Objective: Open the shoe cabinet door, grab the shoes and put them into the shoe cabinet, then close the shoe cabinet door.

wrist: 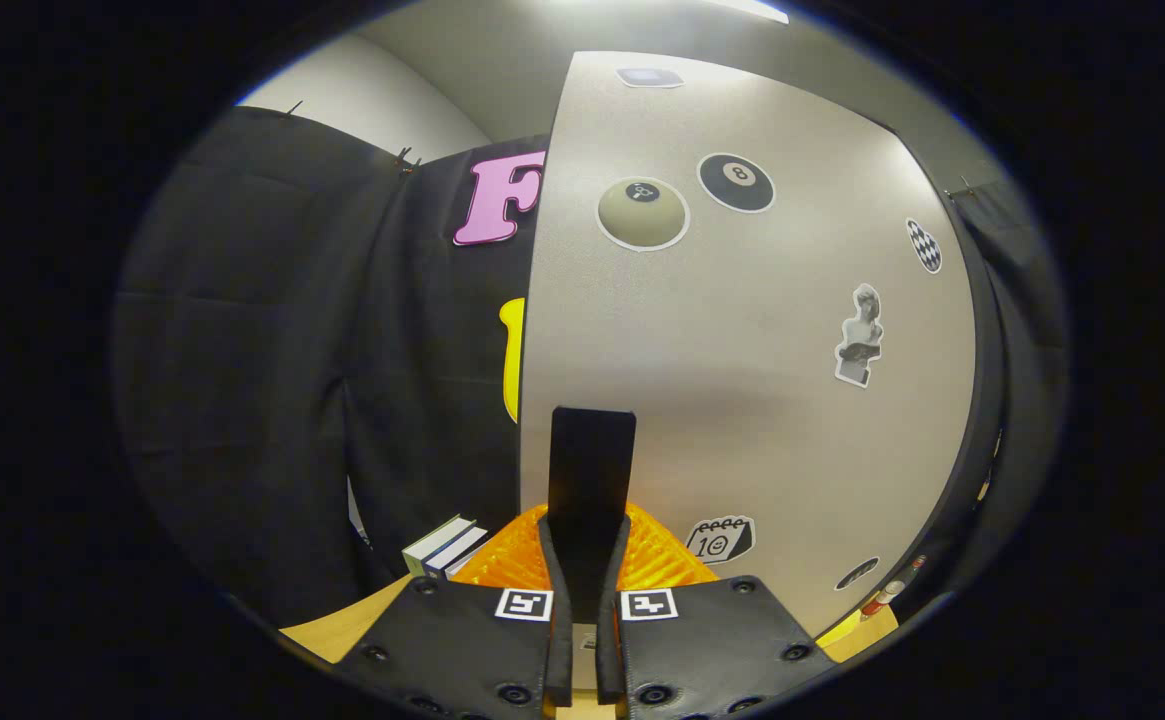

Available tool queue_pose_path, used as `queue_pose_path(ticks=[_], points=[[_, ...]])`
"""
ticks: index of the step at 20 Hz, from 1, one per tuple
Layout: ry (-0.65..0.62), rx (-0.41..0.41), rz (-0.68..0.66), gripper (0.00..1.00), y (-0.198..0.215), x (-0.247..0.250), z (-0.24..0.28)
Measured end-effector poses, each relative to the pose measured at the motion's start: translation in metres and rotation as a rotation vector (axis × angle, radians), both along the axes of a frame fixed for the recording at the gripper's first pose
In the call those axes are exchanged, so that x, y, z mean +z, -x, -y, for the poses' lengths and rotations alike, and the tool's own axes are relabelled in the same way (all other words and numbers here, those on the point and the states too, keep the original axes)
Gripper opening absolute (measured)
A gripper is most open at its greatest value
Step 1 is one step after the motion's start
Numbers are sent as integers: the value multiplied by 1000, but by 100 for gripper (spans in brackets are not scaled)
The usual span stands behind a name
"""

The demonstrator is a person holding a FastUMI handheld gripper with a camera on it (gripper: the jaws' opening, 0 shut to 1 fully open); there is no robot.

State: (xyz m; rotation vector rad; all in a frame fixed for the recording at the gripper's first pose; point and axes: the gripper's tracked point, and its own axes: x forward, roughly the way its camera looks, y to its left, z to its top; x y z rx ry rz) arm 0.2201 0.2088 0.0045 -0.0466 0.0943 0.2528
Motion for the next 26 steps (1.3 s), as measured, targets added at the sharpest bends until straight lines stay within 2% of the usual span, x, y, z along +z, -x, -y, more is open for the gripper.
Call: queue_pose_path(ticks=[6, 17, 26], points=[[-14, 58, -6, 11, 14, -2, 10], [-1, 60, -2, 11, 41, 0, 34], [-53, 35, -32, 11, 56, -2, 53]])
